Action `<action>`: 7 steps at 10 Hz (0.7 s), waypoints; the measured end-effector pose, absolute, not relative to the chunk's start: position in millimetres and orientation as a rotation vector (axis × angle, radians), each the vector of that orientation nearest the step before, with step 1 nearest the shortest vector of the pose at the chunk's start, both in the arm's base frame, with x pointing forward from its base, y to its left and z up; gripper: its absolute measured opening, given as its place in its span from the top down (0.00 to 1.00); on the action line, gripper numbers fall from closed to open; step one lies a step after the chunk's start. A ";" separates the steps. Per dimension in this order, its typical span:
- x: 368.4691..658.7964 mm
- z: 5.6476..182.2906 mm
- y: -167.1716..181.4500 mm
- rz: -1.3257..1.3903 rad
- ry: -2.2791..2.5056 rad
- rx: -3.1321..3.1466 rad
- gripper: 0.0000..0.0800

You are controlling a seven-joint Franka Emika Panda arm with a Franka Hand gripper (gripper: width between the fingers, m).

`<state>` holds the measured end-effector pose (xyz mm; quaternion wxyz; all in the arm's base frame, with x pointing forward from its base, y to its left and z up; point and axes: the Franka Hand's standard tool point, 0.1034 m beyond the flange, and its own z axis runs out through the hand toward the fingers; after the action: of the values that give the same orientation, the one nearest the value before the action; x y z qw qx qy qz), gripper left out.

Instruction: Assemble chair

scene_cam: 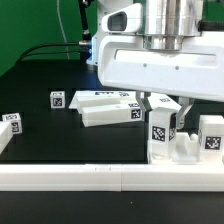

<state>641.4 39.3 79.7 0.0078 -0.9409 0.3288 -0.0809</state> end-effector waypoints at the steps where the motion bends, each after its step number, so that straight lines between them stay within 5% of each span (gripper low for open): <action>1: 642.0 79.3 39.4 -0.250 1.121 -2.901 0.64; 7: 646.2 77.1 42.9 -0.134 2.238 -2.005 0.64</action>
Offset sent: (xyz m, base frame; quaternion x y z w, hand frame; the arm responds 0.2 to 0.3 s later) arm 0.0005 -0.0075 0.0012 0.0157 -0.0047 0.4508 0.8925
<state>646.2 42.9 77.1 0.0670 -0.6652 0.7423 -0.0445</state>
